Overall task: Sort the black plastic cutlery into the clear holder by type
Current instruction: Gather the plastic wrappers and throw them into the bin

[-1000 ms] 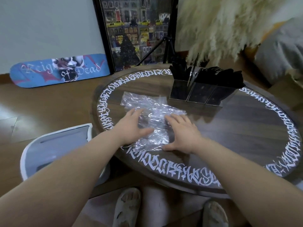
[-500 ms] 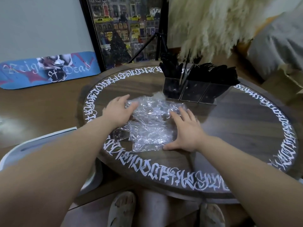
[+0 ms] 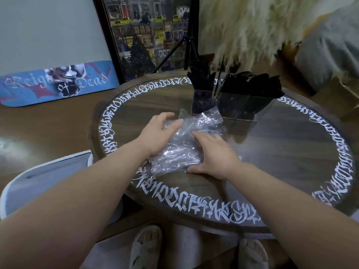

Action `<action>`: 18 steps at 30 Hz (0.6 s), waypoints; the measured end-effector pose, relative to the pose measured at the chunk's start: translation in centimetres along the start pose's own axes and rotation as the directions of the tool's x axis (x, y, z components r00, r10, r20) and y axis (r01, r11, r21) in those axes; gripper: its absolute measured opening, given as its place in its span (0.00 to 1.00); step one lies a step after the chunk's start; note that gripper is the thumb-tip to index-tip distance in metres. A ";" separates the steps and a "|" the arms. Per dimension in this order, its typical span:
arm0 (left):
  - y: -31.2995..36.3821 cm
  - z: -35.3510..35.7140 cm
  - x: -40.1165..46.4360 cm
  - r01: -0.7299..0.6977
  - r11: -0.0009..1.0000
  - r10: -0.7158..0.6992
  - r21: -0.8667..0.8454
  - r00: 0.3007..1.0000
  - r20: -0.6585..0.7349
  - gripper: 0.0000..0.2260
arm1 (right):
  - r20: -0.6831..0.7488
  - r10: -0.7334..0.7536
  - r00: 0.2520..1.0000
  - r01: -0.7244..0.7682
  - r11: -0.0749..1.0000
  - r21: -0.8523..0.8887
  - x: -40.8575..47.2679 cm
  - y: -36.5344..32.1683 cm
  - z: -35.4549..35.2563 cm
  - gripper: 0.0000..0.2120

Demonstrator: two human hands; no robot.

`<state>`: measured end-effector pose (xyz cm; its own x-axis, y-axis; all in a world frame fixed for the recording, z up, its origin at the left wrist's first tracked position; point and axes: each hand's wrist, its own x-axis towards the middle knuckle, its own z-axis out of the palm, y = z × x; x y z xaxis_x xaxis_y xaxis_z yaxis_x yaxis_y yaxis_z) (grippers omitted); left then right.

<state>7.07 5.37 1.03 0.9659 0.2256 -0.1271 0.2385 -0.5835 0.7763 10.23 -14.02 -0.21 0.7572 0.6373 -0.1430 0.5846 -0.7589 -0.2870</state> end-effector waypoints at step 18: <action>-1.6 1.0 -2.5 -0.284 0.715 0.081 0.640 0.942 0.327 0.37 | 0.019 0.083 0.996 -0.085 0.981 0.175 0.1 1.5 -2.6 0.39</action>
<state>4.35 4.97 -0.47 0.9617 -0.0899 -0.2588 -0.0389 -0.9799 0.1959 12.00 -15.44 1.81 0.7974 0.5744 -0.1848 0.4577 -0.7753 -0.4351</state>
